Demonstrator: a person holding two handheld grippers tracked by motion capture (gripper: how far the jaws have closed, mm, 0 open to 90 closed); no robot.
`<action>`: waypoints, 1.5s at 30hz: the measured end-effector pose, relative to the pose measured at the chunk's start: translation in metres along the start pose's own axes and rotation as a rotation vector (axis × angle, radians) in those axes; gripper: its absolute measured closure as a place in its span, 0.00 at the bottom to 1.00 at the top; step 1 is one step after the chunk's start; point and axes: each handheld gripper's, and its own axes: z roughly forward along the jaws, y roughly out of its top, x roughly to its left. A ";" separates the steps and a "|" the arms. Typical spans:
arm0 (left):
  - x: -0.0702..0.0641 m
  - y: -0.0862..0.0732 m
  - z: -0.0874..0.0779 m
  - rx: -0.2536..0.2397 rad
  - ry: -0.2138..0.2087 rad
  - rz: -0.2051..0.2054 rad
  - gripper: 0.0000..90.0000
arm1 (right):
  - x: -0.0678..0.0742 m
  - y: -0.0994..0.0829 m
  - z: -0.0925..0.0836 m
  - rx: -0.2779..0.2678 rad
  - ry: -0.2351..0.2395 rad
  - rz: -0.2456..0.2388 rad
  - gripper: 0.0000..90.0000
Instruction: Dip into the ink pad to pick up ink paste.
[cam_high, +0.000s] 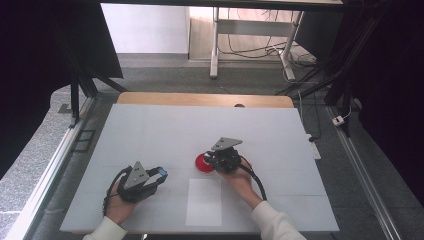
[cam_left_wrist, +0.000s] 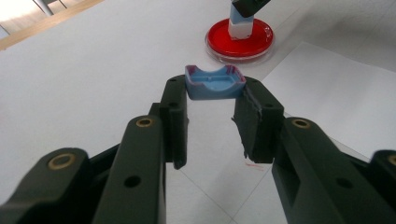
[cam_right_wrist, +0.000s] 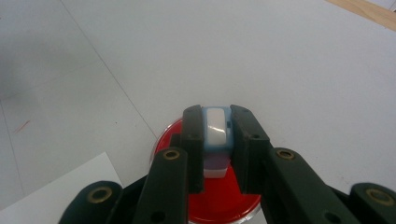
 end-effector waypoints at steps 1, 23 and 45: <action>0.000 0.000 0.000 0.000 0.001 0.000 0.72 | 0.000 0.000 0.000 0.001 -0.003 -0.003 0.84; 0.001 0.000 0.000 -0.001 -0.001 0.001 0.72 | -0.003 0.001 -0.004 -0.027 0.007 0.026 0.84; 0.002 -0.001 0.000 -0.001 0.001 -0.001 0.72 | -0.011 0.003 -0.018 -0.090 0.018 0.080 0.84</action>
